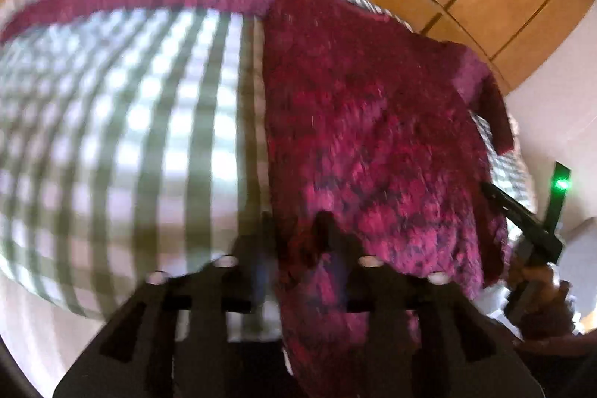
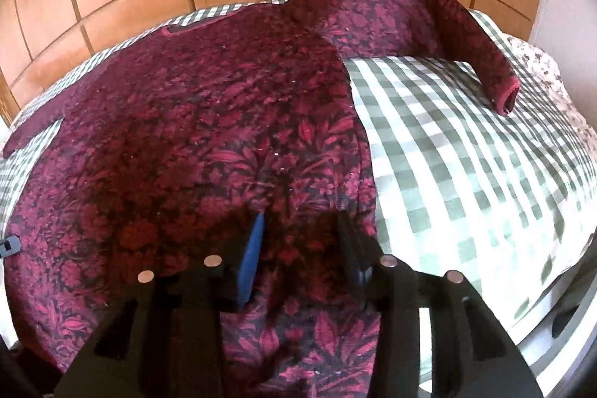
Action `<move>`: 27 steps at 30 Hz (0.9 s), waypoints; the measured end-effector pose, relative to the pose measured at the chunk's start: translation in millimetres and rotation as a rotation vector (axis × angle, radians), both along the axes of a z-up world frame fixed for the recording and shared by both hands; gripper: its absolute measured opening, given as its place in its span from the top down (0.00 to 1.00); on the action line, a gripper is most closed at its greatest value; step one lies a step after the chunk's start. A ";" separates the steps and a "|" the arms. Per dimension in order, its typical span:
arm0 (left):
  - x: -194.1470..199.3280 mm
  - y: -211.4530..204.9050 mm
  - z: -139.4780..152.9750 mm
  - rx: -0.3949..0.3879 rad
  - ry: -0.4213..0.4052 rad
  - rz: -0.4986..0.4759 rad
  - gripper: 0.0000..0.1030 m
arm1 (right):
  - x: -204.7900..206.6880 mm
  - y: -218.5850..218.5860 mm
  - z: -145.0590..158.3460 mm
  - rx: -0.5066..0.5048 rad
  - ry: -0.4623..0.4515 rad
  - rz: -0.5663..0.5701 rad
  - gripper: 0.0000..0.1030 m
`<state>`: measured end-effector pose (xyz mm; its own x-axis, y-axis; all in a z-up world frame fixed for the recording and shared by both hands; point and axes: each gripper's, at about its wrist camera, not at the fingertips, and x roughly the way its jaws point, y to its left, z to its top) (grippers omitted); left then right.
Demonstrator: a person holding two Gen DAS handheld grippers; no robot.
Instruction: Fold small clothes
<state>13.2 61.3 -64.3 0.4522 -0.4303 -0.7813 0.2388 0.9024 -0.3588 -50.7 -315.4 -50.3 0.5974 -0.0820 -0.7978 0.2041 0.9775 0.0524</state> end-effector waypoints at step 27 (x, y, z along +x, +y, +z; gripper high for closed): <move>123.8 -126.8 -22.9 0.116 -0.184 -0.112 0.26 | 89.6 -239.7 20.2 -0.069 -0.039 -0.556 0.88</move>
